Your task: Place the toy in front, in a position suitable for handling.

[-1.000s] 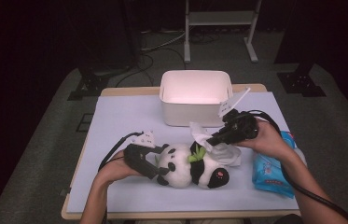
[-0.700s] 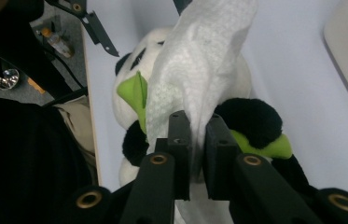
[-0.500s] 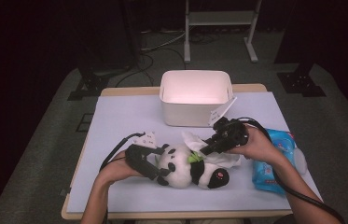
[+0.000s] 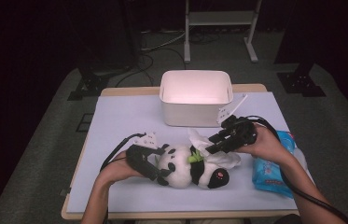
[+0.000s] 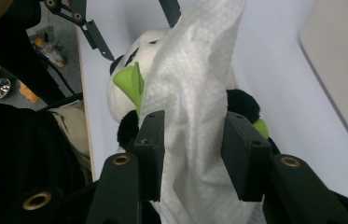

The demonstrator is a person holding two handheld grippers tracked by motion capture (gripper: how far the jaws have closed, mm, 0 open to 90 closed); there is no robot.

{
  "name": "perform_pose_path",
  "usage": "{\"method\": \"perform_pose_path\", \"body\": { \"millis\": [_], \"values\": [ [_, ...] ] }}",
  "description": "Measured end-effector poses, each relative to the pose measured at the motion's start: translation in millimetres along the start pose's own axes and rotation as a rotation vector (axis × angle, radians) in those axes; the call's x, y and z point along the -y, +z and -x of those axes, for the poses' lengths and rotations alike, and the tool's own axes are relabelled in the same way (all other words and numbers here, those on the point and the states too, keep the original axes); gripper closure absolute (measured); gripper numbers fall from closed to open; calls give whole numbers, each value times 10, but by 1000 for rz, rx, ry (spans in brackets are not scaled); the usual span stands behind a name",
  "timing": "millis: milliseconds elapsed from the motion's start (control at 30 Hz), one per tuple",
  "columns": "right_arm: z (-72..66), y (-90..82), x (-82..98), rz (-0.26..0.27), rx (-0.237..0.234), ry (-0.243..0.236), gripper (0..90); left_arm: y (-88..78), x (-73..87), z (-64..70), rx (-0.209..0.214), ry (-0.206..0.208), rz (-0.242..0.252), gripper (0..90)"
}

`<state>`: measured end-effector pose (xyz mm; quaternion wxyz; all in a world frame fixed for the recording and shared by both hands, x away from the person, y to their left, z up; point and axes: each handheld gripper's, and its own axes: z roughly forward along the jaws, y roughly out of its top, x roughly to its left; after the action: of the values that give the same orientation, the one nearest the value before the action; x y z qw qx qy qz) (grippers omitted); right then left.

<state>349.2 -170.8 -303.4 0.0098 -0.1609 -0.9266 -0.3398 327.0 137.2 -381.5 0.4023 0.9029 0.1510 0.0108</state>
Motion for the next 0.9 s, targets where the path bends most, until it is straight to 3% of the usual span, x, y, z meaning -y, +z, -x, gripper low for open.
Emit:
{"method": "perform_pose_path", "body": {
  "millis": [300, 433, 633, 733, 900],
  "values": [
    [-5, -107, 43, 12, 13, 0, 602, 2, 1, 0, 0, 2, -2, 167],
    [-21, -121, 101, -8, 23, -9, 676, 11, -2, 1, 0, 4, -3, 166],
    [-69, 3, 174, -84, -12, -23, 758, 15, -2, -2, -1, 5, -2, 166],
    [-86, 139, 196, -134, -26, -39, 850, 15, -2, -1, -1, 5, -3, 167],
    [-95, 204, 158, -135, -24, -59, 870, 15, -1, -2, -3, 4, -4, 166]
  ]
}}
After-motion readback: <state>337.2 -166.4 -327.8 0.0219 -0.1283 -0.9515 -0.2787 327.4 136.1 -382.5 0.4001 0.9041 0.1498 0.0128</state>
